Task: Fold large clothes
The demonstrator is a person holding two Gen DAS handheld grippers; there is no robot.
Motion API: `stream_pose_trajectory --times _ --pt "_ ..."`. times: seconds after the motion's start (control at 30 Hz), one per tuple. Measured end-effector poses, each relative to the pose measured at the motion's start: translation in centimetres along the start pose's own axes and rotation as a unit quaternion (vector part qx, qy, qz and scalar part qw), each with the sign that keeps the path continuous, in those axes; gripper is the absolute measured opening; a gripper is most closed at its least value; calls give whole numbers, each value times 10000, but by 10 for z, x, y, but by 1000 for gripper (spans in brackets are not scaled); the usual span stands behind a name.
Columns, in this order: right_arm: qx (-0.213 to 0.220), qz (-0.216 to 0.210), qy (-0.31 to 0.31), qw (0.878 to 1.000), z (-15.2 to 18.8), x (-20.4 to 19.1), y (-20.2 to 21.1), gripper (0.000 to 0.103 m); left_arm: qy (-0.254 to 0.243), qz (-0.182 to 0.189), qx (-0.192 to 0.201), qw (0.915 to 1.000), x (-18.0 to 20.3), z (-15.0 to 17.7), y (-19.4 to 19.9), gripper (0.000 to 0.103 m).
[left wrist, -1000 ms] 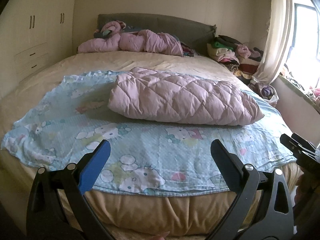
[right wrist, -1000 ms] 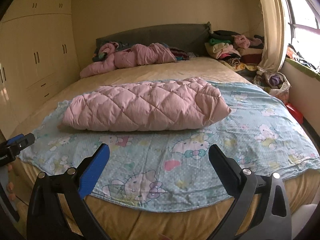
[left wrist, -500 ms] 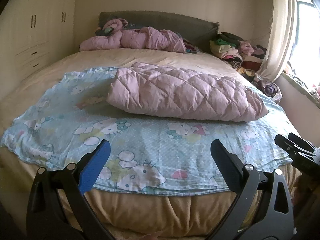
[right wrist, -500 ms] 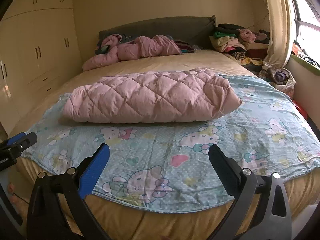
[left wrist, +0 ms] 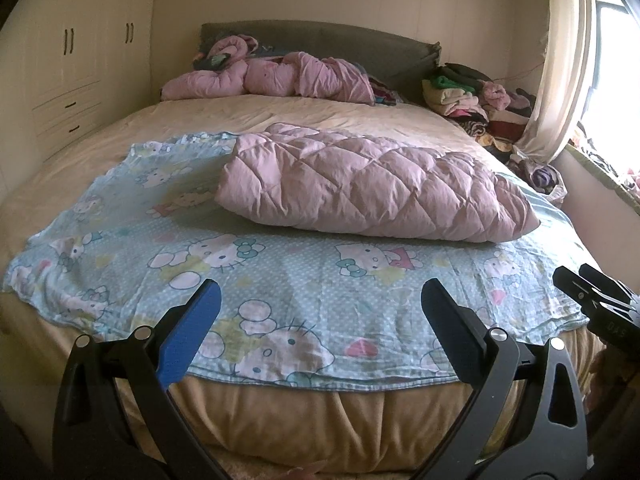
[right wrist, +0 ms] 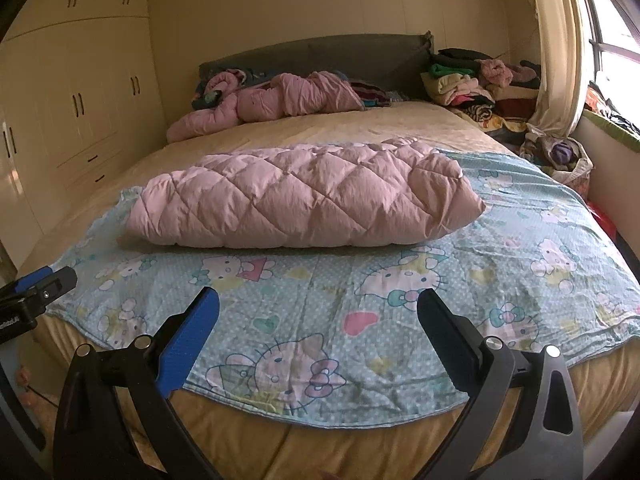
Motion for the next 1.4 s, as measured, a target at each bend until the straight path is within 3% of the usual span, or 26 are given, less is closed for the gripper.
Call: stream_pose_trajectory --times 1.4 --pt "-20 -29 -8 10000 1 -2 4 99 12 -18 22 10000 -2 0 3 94"
Point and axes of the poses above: each gripper's, at about its wrist camera, not at the fingertips, and y roughly against the way its jaws point, x to its right, z to its underside, the point moved 4 cm from there along -y, roughly the way its jaws point, and after that the axes turned 6 degrees about z, right-handed, at the moved point
